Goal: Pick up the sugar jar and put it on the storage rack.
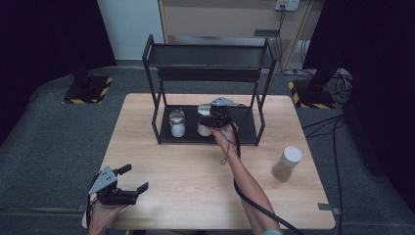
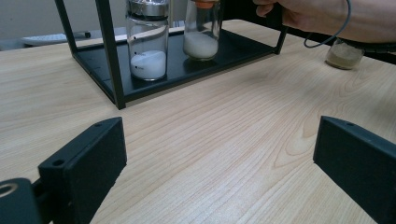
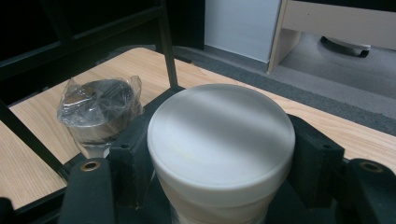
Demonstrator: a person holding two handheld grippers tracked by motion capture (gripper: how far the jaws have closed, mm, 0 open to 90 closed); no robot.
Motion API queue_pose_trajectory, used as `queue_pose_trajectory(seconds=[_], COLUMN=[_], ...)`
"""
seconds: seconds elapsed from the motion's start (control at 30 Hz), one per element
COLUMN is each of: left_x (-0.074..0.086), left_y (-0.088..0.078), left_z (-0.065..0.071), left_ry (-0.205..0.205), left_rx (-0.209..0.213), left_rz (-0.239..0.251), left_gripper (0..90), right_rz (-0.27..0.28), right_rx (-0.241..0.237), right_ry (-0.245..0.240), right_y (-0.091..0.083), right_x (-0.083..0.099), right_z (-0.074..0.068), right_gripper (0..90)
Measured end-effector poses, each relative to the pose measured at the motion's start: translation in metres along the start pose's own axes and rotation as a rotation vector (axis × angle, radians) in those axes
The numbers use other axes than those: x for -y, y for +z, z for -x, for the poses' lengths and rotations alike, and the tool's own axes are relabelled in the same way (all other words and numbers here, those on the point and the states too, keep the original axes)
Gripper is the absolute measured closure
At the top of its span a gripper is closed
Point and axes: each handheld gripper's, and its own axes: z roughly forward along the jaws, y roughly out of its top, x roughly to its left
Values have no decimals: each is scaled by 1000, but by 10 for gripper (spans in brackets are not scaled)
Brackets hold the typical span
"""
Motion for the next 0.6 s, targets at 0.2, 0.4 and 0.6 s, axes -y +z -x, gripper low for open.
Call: queue_pose_trajectory(seconds=[0.2,0.4,0.6], left_x=[0,0,0], left_y=[0,0,0], left_z=[0,0,1], left_ry=[0,2,3], left_rx=[-1,0,0], left_rz=[1,-1,-1], left_gripper=[16,16,15], right_rz=[-2,1,17], right_rx=[7,8,4], right_ry=[0,14,17], right_y=[2,2,1], right_x=[4,5,11], right_z=[0,2,3], right_gripper=[333,332,330])
